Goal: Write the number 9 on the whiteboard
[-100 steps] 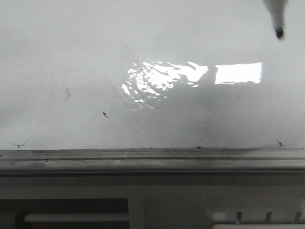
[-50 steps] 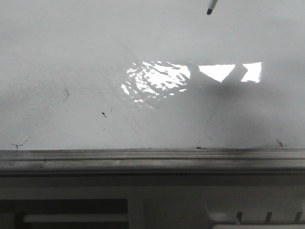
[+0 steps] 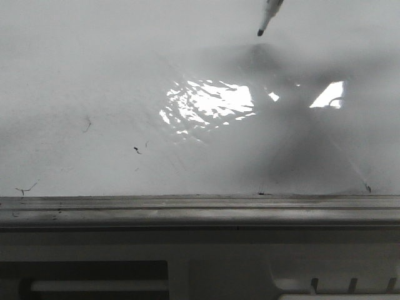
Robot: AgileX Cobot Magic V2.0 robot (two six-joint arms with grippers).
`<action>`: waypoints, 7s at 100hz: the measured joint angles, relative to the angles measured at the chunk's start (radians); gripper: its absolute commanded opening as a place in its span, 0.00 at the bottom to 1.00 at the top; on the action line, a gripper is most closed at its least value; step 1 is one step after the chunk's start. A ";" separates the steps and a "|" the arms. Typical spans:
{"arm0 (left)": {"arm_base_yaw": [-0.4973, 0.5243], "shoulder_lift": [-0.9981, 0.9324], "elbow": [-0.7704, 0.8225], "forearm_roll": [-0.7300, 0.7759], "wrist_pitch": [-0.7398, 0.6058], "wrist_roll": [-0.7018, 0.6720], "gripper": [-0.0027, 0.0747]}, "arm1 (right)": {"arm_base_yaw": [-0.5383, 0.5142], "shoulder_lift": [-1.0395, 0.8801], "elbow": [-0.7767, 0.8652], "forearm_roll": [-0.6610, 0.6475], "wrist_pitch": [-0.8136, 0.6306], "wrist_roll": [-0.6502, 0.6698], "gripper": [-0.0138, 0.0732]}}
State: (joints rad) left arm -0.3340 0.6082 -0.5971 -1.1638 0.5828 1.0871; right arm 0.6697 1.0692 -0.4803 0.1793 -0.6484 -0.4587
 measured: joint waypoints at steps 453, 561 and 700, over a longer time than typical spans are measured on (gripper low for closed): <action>-0.464 0.534 -0.043 -0.665 -0.695 0.310 0.01 | 0.058 -0.399 -0.277 0.082 0.935 0.039 0.08; -0.496 0.659 -0.074 -0.670 -0.650 0.244 0.36 | 0.058 -0.354 -0.277 0.126 0.942 0.041 0.08; -0.487 -0.162 0.315 -0.673 -0.679 0.253 0.01 | 0.058 -0.923 0.074 -0.019 1.044 0.041 0.11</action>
State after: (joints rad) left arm -0.8214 0.4464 -0.2821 -1.8372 -0.0964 1.3406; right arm 0.7280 0.1461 -0.4064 0.1601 0.3961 -0.4181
